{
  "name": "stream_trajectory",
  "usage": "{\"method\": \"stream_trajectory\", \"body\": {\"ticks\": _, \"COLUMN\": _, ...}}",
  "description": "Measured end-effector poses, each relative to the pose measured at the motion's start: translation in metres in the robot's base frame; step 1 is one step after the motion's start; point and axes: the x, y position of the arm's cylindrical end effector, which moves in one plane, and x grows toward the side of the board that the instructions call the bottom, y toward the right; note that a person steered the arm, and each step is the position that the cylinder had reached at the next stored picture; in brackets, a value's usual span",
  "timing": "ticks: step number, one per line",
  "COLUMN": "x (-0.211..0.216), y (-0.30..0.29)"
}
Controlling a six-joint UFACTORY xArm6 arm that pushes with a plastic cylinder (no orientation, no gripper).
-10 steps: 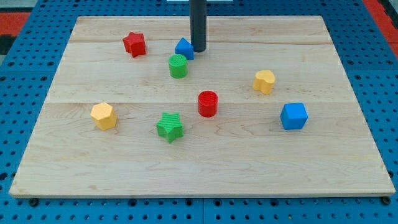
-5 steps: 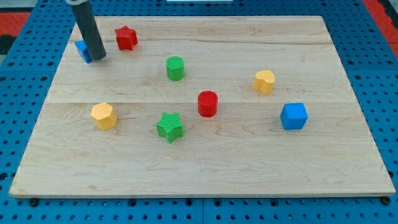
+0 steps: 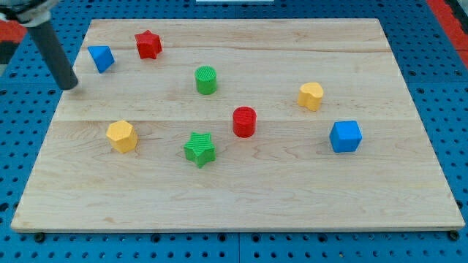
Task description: Push the blue triangle left beside the red star
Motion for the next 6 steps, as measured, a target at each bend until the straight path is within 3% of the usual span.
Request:
{"method": "stream_trajectory", "body": {"ticks": 1, "x": -0.027, "y": -0.002}}
{"method": "stream_trajectory", "body": {"ticks": 4, "x": -0.069, "y": 0.075}}
{"method": "stream_trajectory", "body": {"ticks": 5, "x": -0.054, "y": 0.05}}
{"method": "stream_trajectory", "body": {"ticks": 6, "x": -0.038, "y": 0.106}}
